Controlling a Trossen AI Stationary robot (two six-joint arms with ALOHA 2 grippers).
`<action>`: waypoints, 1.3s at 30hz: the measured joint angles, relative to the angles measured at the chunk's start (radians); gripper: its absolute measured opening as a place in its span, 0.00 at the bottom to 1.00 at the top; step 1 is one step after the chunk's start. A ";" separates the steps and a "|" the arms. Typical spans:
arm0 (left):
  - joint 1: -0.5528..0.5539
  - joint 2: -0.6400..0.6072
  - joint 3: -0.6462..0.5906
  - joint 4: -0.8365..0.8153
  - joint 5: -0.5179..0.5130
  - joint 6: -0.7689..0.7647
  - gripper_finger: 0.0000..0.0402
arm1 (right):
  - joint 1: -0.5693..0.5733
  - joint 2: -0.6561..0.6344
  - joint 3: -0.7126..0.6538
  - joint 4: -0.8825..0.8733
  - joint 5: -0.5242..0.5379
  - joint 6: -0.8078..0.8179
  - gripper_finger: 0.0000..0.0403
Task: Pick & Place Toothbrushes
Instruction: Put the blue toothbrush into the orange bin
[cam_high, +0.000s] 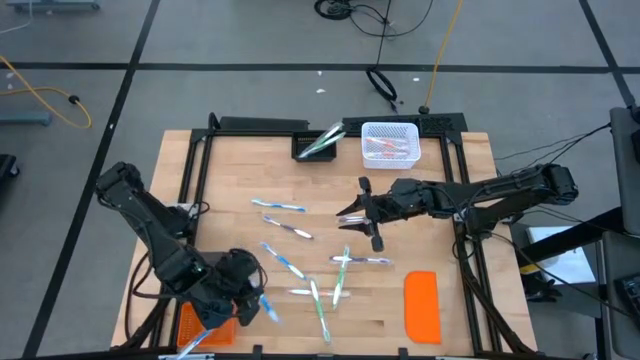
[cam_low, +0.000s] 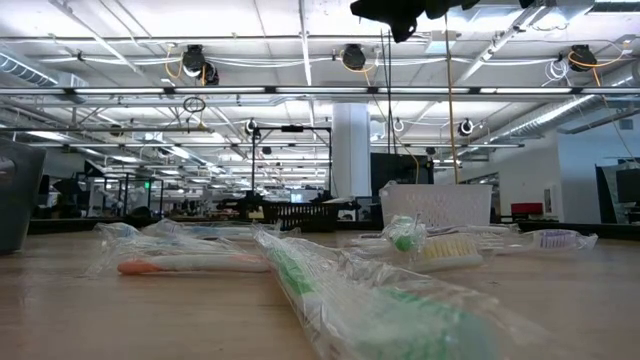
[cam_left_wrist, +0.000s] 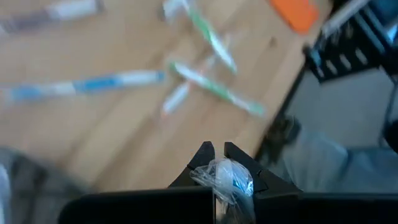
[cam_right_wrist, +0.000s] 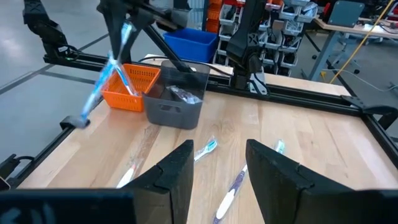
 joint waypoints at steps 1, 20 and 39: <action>0.000 -0.001 0.000 0.004 0.033 -0.008 0.01 | 0.000 0.000 0.000 0.000 0.000 -0.001 0.35; 0.014 -0.024 0.000 -0.122 0.370 -0.318 0.01 | 0.000 0.000 0.000 -0.016 0.000 -0.023 0.35; 0.069 -0.023 0.000 -0.414 0.657 -0.535 0.02 | 0.000 0.000 0.000 -0.029 0.000 -0.044 0.35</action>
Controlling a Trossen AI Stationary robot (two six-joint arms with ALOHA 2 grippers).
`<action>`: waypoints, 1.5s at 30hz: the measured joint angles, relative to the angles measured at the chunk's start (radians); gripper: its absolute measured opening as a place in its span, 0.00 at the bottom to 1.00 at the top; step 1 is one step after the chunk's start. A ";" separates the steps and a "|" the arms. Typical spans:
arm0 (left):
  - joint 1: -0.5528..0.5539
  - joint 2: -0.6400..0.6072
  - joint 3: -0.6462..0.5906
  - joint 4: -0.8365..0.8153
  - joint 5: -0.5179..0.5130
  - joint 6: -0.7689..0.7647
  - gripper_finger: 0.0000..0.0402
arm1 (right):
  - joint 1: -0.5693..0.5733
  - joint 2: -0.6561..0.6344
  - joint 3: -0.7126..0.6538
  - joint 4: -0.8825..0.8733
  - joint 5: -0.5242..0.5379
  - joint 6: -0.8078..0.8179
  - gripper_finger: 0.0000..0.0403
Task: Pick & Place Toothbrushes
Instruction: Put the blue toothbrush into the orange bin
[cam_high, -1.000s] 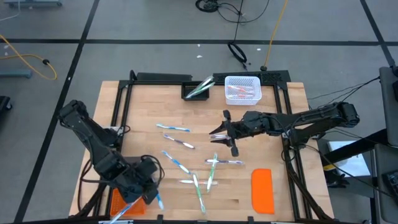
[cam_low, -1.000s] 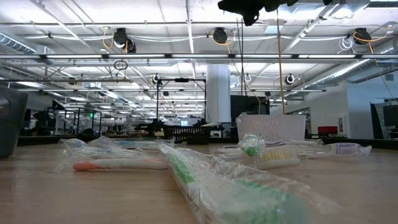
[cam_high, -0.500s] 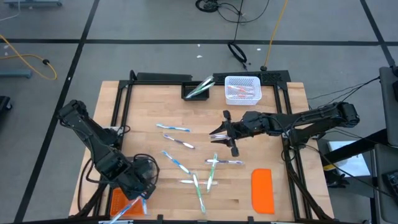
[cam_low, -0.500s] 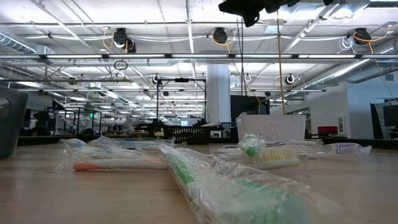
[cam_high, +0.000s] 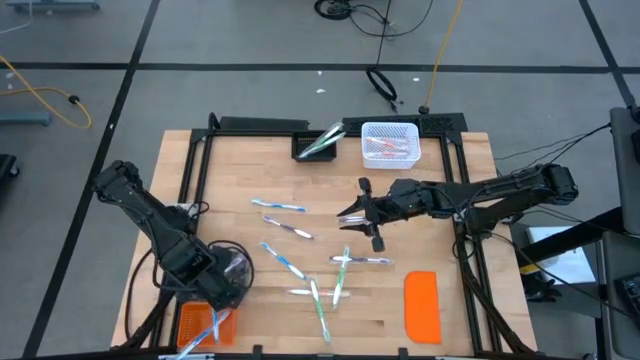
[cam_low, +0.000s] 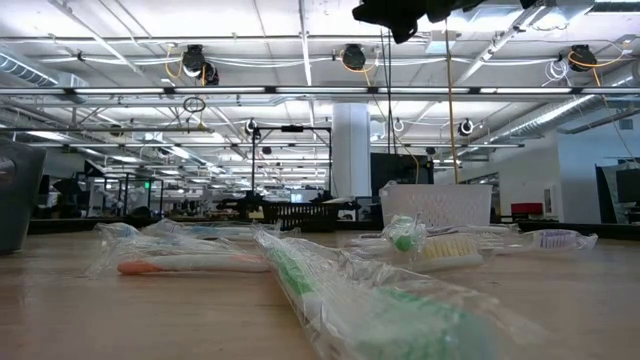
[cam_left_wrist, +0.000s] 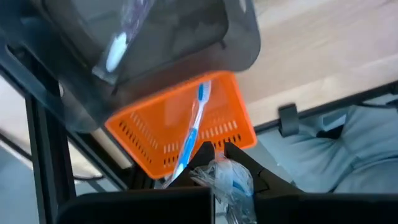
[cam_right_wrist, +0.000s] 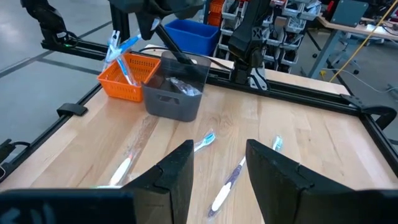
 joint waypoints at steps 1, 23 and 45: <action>0.005 0.000 0.000 -0.010 0.000 0.000 0.01 | 0.000 0.000 0.000 -0.003 0.000 -0.003 0.35; 0.013 0.003 0.000 -0.114 -0.090 0.030 0.03 | 0.000 0.000 -0.001 -0.024 0.000 -0.018 0.35; 0.048 0.010 -0.001 -0.191 0.173 0.018 0.02 | -0.002 0.032 -0.002 -0.016 0.000 -0.021 0.35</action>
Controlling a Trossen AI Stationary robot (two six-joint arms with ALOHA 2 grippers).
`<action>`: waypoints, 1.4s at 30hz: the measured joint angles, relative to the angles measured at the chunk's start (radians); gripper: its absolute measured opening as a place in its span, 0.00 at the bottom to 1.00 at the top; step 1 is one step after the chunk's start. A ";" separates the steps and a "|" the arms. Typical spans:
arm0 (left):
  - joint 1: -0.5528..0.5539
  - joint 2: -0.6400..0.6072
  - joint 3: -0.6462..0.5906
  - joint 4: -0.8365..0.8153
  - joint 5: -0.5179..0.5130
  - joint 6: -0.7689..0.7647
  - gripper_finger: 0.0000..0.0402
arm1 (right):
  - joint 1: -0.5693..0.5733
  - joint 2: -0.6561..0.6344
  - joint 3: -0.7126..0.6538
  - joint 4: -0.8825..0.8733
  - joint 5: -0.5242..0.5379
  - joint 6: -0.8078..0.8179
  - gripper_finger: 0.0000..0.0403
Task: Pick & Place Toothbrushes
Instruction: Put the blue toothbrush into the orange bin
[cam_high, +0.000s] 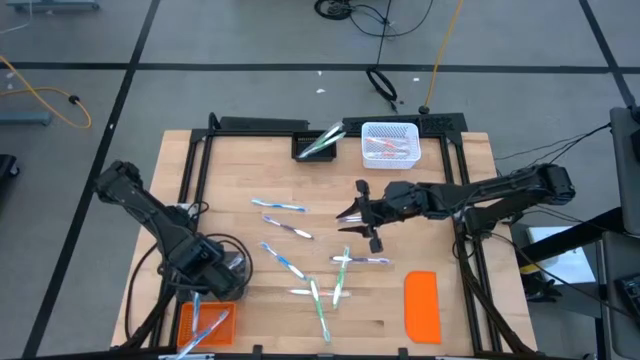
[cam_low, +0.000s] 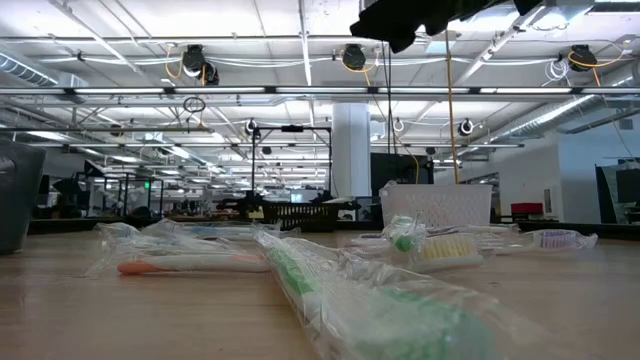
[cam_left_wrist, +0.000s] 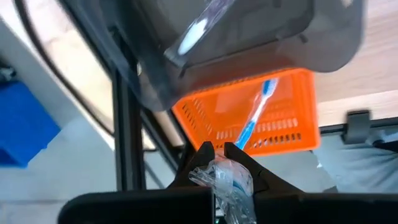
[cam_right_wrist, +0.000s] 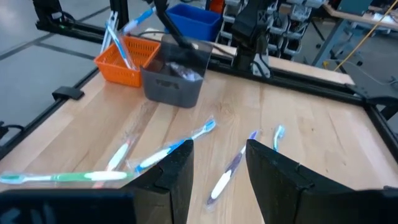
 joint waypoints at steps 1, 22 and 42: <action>0.002 0.004 0.000 -0.005 0.014 0.001 0.01 | 0.000 0.000 0.000 0.000 0.000 0.002 0.35; 0.019 0.252 -0.003 -0.095 0.216 0.481 0.01 | 0.000 -0.001 0.000 0.008 0.000 0.008 0.35; 0.083 0.378 -0.003 0.126 0.273 0.920 0.01 | 0.000 -0.001 0.000 0.008 0.000 0.016 0.35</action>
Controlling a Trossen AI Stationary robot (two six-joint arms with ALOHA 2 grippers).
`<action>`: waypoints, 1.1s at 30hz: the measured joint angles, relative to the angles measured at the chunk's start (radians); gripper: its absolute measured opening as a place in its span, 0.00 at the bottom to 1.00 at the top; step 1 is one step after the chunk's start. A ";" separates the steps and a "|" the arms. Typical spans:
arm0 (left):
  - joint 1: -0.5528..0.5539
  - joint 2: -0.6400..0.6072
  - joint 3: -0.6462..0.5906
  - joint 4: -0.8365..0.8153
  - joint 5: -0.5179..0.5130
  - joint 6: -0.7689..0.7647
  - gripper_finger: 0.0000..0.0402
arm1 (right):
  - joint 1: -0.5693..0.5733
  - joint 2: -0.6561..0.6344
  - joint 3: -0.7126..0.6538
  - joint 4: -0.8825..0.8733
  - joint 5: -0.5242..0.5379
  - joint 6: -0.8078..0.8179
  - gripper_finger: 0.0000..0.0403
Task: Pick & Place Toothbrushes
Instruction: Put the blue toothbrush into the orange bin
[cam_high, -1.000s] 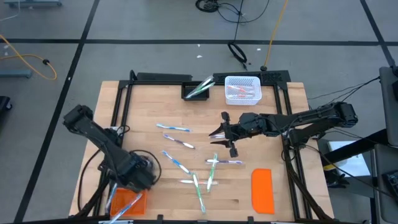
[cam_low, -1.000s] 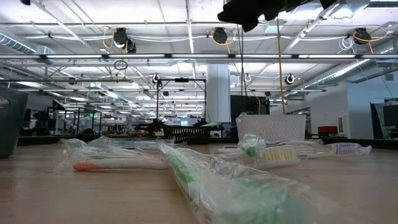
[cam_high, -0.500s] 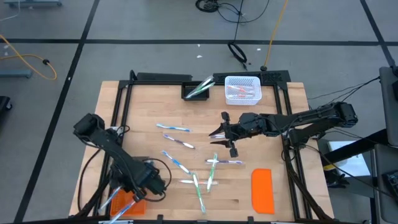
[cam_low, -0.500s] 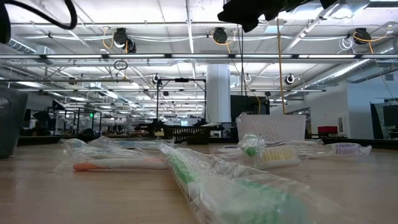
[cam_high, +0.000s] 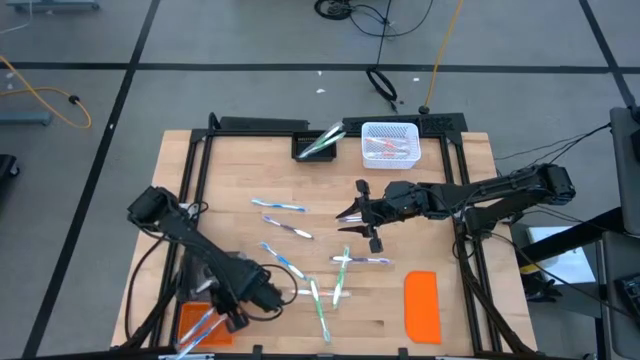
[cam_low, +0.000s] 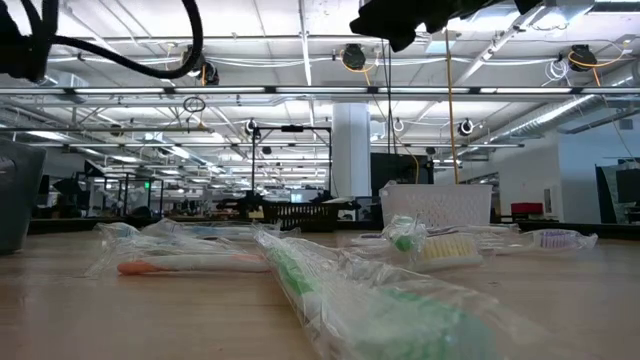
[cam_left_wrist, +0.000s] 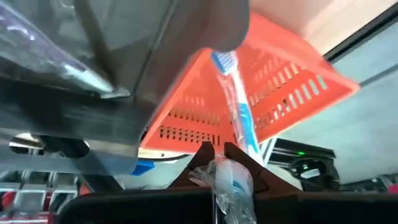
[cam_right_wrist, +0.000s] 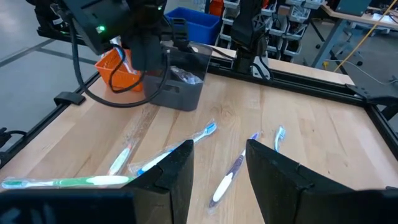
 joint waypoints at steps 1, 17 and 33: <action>0.002 0.000 0.000 -0.010 -0.003 -0.005 0.01 | 0.000 0.000 0.000 0.000 0.000 -0.001 0.35; -0.004 0.000 0.000 0.026 0.046 -0.031 0.03 | 0.000 0.000 0.001 0.000 0.000 0.001 0.35; -0.007 0.000 0.000 0.069 0.008 -0.104 0.08 | 0.000 0.000 0.001 -0.002 0.000 0.001 0.35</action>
